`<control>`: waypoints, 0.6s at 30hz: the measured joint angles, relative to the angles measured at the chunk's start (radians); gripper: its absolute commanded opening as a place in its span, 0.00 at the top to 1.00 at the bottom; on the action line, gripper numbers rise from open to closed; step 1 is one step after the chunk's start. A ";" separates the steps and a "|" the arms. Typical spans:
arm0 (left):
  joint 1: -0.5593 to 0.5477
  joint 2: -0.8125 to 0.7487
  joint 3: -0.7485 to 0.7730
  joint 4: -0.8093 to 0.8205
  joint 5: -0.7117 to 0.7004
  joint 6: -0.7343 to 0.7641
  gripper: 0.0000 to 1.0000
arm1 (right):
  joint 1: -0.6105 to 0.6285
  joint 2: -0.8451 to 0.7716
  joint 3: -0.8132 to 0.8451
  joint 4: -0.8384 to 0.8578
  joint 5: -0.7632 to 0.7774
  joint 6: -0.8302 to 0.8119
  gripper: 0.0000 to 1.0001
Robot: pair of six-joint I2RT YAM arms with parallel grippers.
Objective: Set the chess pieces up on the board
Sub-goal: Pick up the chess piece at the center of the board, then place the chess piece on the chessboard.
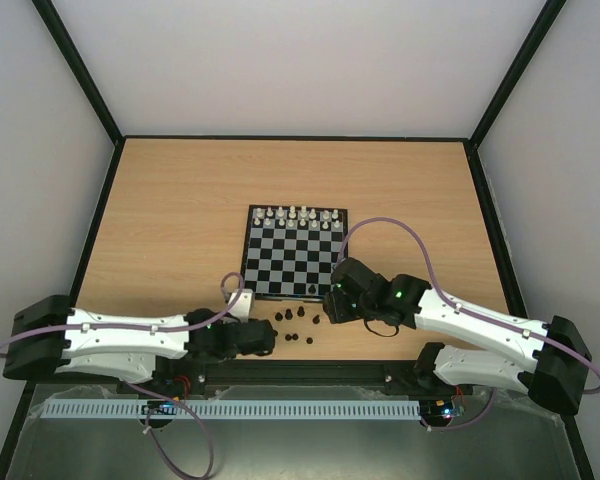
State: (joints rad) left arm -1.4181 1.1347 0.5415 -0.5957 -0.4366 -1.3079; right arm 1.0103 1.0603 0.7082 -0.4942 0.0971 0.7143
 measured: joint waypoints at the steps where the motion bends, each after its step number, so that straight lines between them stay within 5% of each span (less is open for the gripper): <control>1: 0.017 -0.007 0.017 -0.008 -0.003 0.014 0.94 | 0.000 -0.002 0.000 0.000 0.000 0.000 0.43; 9: 0.227 -0.027 0.206 -0.070 -0.016 0.214 0.93 | 0.000 -0.006 -0.001 0.001 0.000 0.000 0.43; 18: 0.437 0.122 0.315 -0.015 0.020 0.450 0.93 | 0.002 -0.008 -0.001 0.001 0.000 0.000 0.43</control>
State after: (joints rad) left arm -0.9813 1.2564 0.8566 -0.6106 -0.4168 -0.8577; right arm 1.0126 1.0523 0.7074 -0.4931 0.0971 0.7143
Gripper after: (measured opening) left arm 0.089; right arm 0.569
